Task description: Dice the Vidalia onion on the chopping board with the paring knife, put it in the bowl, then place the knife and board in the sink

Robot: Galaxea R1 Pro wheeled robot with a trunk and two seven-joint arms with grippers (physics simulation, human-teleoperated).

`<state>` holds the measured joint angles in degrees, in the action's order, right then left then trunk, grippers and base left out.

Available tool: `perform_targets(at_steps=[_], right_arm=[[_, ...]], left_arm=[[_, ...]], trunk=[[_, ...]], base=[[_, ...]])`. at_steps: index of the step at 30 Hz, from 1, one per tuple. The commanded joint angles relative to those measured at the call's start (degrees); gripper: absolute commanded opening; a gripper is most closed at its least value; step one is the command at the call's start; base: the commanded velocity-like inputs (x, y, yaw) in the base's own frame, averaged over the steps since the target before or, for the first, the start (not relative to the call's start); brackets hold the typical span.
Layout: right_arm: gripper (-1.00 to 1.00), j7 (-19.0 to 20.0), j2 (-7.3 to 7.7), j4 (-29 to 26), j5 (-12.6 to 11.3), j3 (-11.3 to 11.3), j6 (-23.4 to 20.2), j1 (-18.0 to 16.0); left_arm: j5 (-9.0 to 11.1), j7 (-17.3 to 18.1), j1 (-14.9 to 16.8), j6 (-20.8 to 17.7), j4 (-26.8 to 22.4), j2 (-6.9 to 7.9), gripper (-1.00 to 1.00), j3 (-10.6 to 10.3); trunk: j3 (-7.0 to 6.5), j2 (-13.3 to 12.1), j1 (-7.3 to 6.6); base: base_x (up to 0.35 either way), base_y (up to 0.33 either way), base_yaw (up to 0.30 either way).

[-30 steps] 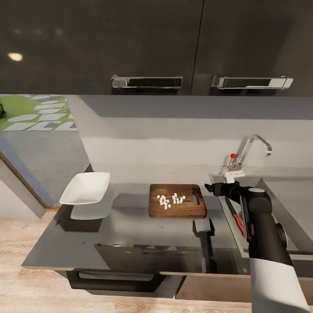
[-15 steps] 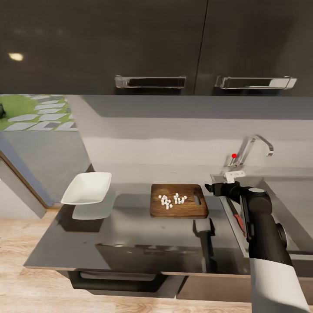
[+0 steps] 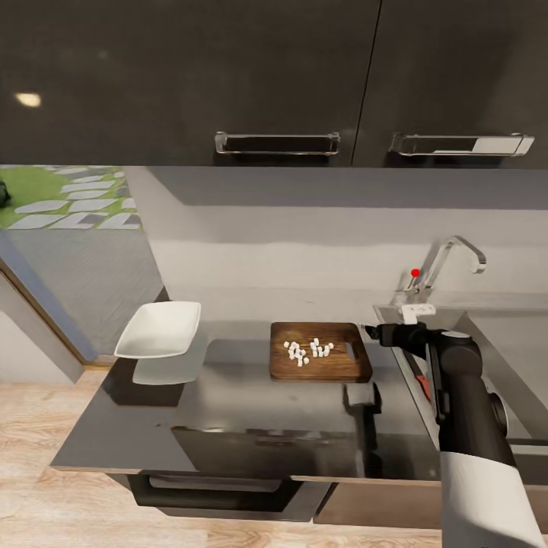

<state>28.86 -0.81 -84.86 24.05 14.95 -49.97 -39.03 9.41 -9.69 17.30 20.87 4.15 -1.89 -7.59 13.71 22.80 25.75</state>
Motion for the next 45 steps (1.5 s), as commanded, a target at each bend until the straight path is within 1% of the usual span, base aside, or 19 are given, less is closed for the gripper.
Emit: perform_targets(at_steps=[1,3,7,14,36,45], right_arm=[[1.00,0.54,-0.10,-0.05,0.56,0.75,-0.44,-0.07],[1.00,0.51,-0.08,0.07,0.56,1.33,-0.66,-0.08],[1.00,0.50,-0.07,0.68,0.56,1.57,-0.73,-0.07],[1.00,0.50,-0.07,1.08,0.56,1.62,-0.74,-0.08],[1.00,0.45,-0.09,1.10,0.56,1.58,-0.74,-0.05],[1.00,0.47,-0.07,1.10,0.56,1.63,-0.74,-0.07]], left_arm=[[0.52,-0.06,0.11,0.40,0.25,-0.04,1.00,-0.50],[0.52,-0.06,0.11,0.40,0.25,-0.03,1.00,-0.50],[0.52,-0.06,0.11,0.40,0.25,-0.02,1.00,-0.50],[0.52,-0.06,0.11,0.40,0.25,0.03,1.00,-0.50],[0.52,-0.06,0.11,0.40,0.27,-0.05,1.00,-0.50],[0.52,-0.06,0.11,0.31,0.29,-0.03,1.00,-0.50]], trunk=[[0.11,0.11,0.03],[0.11,0.11,0.03],[0.11,0.11,0.03],[0.24,0.11,0.03],[1.77,0.11,0.03],[1.83,0.11,0.03]], base=[[0.000,0.000,0.000],[0.000,0.000,0.000],[0.000,0.000,0.000],[0.000,0.000,0.000],[0.063,0.000,0.000],[0.000,0.000,0.000]])
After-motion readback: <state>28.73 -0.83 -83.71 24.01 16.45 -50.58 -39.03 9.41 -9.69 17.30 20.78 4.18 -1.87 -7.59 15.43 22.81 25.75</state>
